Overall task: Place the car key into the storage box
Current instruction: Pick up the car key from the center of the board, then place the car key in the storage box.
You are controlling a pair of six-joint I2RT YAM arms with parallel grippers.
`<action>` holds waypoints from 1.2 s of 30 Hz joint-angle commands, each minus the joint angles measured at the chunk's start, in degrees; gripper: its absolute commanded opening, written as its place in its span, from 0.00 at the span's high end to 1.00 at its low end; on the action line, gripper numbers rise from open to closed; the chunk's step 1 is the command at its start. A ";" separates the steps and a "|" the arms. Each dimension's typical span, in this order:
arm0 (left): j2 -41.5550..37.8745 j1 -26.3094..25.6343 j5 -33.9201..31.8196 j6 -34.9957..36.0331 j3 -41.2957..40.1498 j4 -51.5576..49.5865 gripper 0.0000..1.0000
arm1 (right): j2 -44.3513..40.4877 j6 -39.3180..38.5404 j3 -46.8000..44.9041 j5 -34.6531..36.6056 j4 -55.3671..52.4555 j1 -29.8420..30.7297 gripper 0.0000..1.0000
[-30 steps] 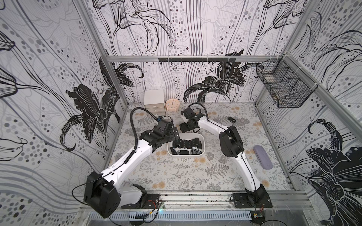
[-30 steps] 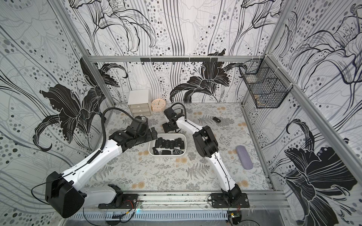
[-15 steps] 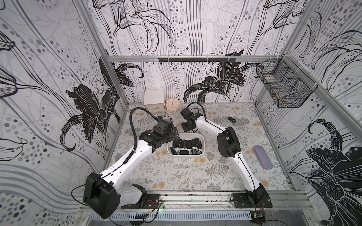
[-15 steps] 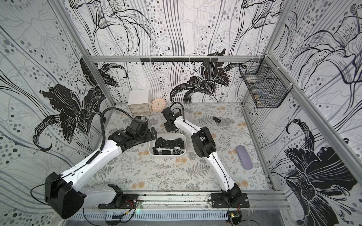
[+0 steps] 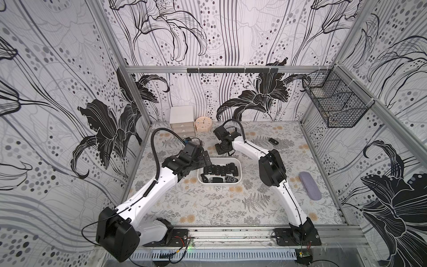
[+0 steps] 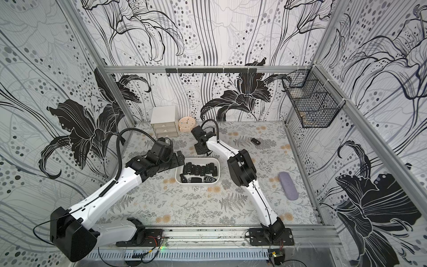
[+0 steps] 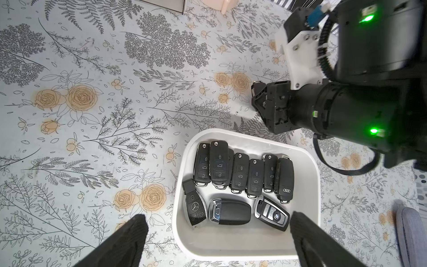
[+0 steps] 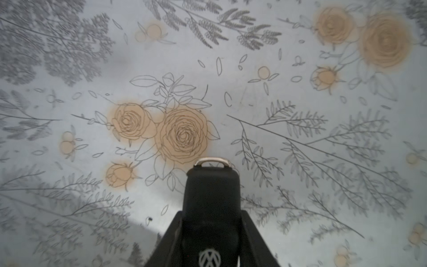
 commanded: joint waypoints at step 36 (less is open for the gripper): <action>-6.76 2.96 8.57 5.18 -5.71 5.96 0.01 | -20.94 26.91 -29.45 -1.90 10.13 12.12 0.69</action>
